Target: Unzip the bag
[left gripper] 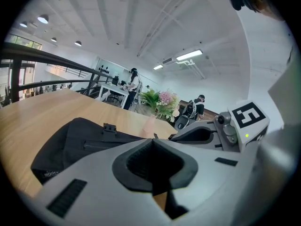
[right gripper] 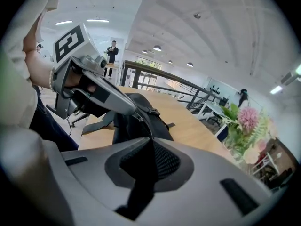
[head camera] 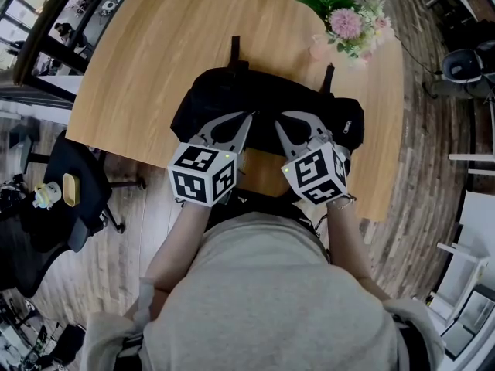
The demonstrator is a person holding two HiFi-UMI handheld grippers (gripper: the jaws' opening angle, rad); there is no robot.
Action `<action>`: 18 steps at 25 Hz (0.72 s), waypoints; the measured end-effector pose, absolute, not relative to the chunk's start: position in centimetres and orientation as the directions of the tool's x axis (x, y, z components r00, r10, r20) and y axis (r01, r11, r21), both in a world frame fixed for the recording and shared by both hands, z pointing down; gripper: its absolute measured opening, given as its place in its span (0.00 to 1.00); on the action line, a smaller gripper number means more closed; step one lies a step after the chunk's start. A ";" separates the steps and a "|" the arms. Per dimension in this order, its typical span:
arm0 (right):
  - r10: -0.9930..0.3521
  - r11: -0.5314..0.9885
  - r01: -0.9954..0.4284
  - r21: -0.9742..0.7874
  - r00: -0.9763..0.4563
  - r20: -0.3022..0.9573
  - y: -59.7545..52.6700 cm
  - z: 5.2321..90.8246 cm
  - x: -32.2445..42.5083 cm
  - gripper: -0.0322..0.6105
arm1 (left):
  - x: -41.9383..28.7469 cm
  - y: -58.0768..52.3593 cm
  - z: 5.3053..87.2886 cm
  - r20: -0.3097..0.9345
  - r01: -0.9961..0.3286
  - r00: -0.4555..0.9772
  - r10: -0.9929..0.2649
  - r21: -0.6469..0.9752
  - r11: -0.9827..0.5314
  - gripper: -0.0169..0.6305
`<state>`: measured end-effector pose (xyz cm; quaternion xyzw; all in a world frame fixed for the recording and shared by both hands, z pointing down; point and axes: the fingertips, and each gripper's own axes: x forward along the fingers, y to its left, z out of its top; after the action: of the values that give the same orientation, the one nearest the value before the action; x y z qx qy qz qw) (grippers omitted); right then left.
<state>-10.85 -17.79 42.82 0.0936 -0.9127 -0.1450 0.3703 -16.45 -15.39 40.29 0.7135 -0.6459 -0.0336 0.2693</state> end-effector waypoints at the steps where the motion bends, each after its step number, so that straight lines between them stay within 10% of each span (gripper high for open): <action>1: -0.279 0.941 -0.066 0.333 -0.709 0.648 -17.8 42.8 -10.9 0.10 | -16.8 -15.3 40.3 0.300 -0.903 0.155 -0.941 0.429 -0.012 0.06; 18: -0.318 0.939 -0.147 0.311 -0.716 0.621 -18.8 42.2 -11.3 0.10 | -21.8 -13.3 40.8 0.320 -0.911 0.046 -0.946 0.403 0.092 0.06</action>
<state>-11.30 -18.84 42.16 0.1265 -0.9185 -0.1205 0.3548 -21.80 -13.33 40.84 0.6728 -0.6900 -0.0336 0.2649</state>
